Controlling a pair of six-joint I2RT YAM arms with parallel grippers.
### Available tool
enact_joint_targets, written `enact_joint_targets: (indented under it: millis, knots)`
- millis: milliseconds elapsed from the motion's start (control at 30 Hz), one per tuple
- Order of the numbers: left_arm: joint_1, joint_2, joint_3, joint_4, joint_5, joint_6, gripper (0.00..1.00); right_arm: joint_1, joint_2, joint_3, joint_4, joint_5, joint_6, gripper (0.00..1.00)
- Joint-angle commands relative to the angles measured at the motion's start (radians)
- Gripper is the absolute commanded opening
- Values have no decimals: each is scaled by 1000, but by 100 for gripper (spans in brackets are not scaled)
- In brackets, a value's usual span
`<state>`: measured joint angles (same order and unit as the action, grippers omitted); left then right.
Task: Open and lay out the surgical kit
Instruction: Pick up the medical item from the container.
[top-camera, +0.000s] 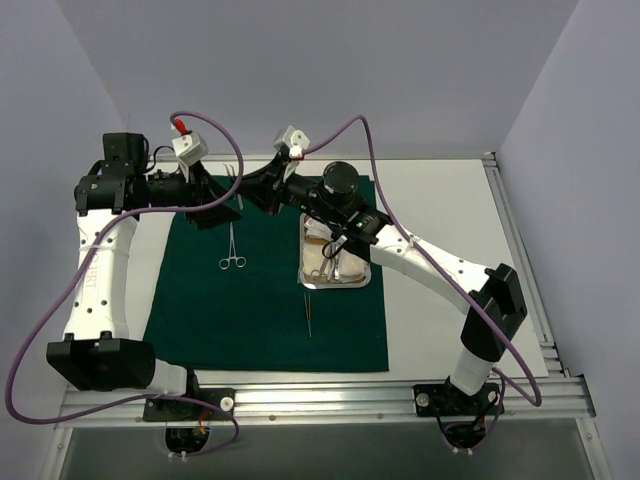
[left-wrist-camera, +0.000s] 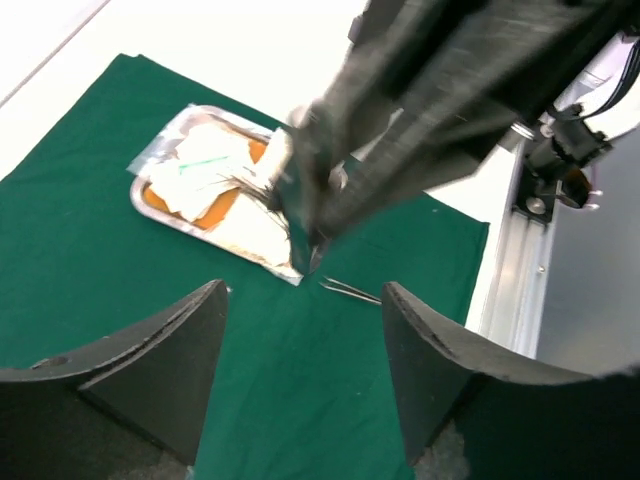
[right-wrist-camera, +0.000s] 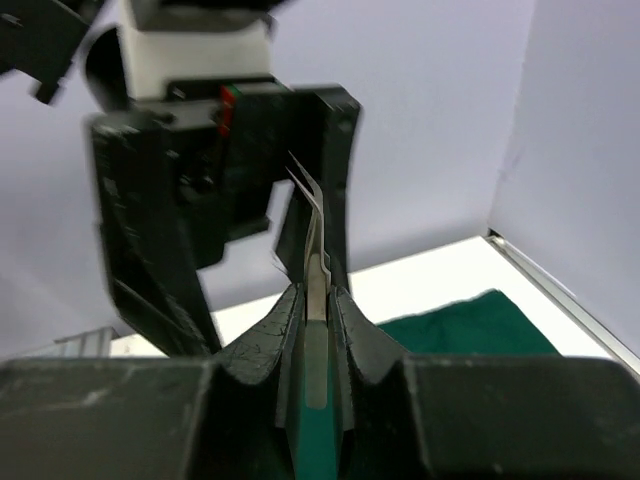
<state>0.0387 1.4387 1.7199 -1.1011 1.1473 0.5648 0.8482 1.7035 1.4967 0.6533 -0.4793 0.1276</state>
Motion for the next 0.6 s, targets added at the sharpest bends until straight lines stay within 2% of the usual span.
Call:
enact_joint_targets:
  millis: [0, 133, 267, 433, 467, 567]
  knots:
    - [-8, 3, 6, 32, 66, 35, 70, 28, -28, 0, 163, -53, 53, 0]
    - [-10, -12, 18, 40, 114, 38, 62, 32, -34, -1, 204, -64, 72, 0]
    - [-10, -17, 29, 14, 140, 55, 47, 34, -39, -6, 212, -68, 83, 0]
    - [-10, -18, 40, -60, 175, 127, 35, 34, -42, -18, 197, -62, 78, 0]
    - [-10, -21, 47, -72, 180, 136, 26, 34, -41, -18, 197, -62, 81, 0]
    - [-10, -24, 55, -103, 189, 153, 5, 34, -35, -10, 187, -61, 90, 0]
